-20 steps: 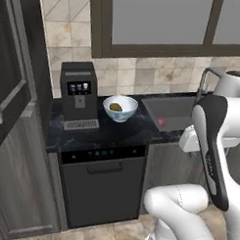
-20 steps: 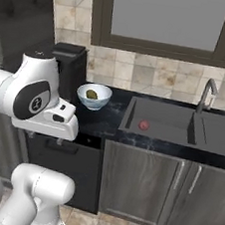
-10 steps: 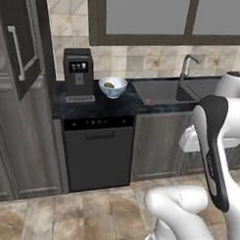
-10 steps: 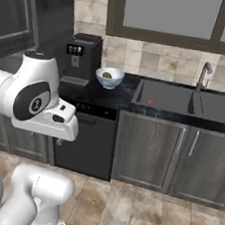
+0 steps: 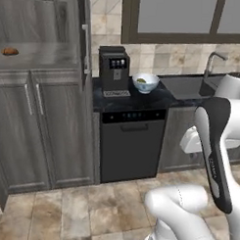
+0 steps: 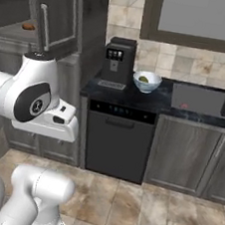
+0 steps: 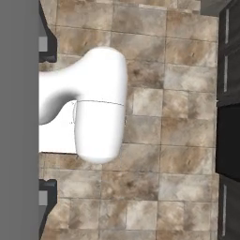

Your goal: Pick the potatos from the cabinet and place them in one bowl. Pick the onion from the sink and place it in the other bowl.

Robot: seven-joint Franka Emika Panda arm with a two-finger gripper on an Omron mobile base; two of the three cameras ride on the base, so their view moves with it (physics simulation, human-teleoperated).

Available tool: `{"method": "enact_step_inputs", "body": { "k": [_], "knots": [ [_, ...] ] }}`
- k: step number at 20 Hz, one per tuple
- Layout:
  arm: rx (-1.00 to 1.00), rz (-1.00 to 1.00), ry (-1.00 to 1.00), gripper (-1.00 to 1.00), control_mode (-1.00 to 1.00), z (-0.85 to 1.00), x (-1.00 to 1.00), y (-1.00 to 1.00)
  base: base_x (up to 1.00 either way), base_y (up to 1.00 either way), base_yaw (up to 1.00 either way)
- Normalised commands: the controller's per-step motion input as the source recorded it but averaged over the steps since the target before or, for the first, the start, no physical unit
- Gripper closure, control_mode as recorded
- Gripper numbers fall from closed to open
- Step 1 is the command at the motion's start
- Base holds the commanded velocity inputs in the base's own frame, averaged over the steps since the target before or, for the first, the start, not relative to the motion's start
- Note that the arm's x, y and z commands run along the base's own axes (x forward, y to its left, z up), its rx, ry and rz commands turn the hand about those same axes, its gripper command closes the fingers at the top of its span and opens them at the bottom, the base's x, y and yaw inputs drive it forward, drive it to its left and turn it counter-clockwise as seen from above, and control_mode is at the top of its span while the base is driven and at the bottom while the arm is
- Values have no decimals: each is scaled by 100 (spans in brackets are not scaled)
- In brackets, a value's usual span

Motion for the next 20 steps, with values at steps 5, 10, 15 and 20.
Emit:
{"method": "enact_step_inputs", "body": {
  "k": [5, 10, 15, 20],
  "knots": [
    [0, 0, 0, -100, 100, 0, 0, 0, 15, 100, 0],
    [0, 0, 0, -100, 100, 0, 0, 0, 16, 100, 0],
    [0, 0, 0, -100, 100, 0, 0, 0, 18, 94, 0],
    [0, 0, 0, -100, 100, 0, 0, 0, 29, 69, 0]
  ]
}}
